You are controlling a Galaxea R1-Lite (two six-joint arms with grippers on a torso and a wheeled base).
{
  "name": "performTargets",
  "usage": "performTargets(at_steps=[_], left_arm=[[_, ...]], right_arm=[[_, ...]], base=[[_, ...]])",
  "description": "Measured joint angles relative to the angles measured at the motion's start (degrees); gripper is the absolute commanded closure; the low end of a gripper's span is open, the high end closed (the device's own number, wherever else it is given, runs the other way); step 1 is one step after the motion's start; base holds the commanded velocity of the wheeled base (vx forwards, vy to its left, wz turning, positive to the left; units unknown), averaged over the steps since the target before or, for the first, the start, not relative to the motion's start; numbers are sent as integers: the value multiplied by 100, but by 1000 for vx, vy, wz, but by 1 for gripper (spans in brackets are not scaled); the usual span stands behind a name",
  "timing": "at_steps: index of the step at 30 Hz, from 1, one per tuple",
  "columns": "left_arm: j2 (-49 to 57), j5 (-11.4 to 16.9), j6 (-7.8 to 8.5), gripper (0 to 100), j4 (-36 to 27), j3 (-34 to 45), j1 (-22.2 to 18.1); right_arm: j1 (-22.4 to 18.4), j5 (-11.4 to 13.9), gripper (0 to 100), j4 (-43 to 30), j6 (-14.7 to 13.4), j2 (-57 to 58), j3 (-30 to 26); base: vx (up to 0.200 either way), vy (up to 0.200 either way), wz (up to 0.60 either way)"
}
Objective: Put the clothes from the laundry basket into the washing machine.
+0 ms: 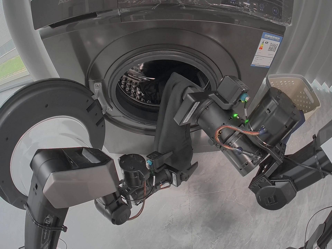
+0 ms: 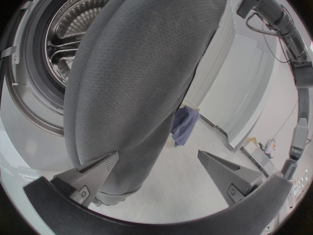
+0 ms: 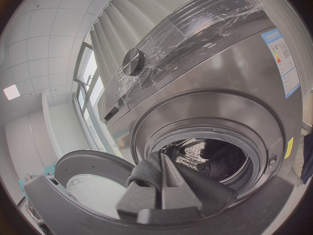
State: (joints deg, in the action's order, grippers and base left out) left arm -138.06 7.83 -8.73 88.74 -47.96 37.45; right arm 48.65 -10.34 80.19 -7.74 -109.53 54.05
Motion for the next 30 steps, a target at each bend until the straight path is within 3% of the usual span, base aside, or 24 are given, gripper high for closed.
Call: performTargets(at_steps=[5, 16, 30], left_arm=[[-249, -345, 2, 0, -6, -330, -145], [-391, -417, 17, 0, -22, -441, -236], [-516, -1262, 37, 0, -145, -862, -267]], right_arm=[[13, -11, 100, 6, -9, 7, -11], [24, -13, 100, 22, -17, 20, -17], [51, -22, 100, 20, -17, -13, -11]], base=[[0, 0, 0], [0, 0, 0], [0, 0, 0]])
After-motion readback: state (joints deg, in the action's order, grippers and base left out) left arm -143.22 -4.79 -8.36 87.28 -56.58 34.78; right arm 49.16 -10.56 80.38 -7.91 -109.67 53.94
